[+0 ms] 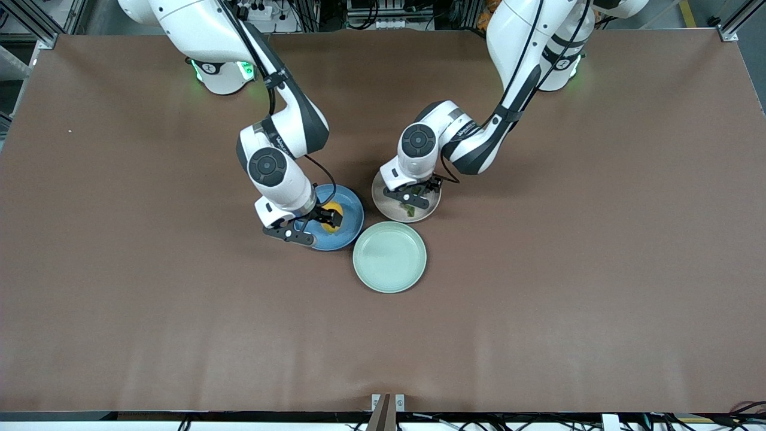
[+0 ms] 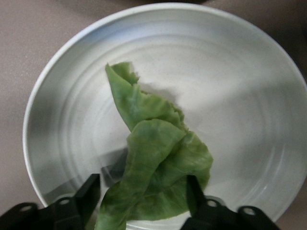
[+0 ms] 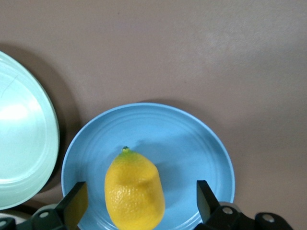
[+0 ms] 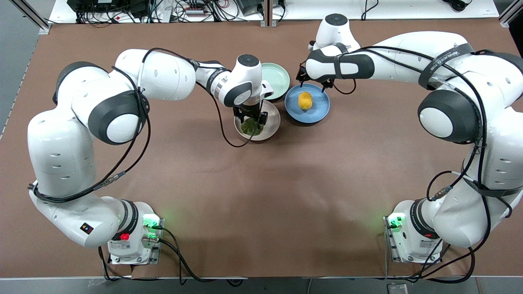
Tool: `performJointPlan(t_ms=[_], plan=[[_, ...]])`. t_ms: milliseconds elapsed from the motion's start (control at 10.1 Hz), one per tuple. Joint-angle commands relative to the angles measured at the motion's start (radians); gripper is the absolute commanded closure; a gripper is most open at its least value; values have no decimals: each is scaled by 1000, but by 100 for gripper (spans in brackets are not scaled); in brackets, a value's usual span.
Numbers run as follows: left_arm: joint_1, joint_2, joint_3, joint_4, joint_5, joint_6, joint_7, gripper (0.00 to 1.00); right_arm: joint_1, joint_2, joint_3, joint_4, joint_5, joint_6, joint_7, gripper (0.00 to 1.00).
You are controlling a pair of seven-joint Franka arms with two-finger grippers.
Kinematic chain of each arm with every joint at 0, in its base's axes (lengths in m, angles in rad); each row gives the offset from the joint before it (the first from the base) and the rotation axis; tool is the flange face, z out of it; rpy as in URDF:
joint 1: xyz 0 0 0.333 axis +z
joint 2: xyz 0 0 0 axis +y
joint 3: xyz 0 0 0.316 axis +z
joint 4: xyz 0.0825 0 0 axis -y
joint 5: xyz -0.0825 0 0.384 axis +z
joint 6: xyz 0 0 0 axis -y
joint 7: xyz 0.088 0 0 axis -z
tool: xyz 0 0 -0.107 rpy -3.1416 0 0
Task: Pick lemon and lettuce from blue and beige plates
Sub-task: 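Lower both grippers and close them on the lettuce and lemon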
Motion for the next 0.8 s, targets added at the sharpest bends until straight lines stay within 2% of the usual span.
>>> performJointPlan(t_ms=[0, 199, 696], plan=[[-10, 4, 5, 15, 28, 8, -65, 98, 22, 13, -4, -19, 20, 38, 24, 0], [-2, -1, 4, 23, 29, 8, -57, 100, 42, 19, -4, -69, 20, 128, 45, 0], [22, -82, 5, 32, 25, -18, -91, 100, 99, 69, -6, -77, 20, 184, 117, 0]])
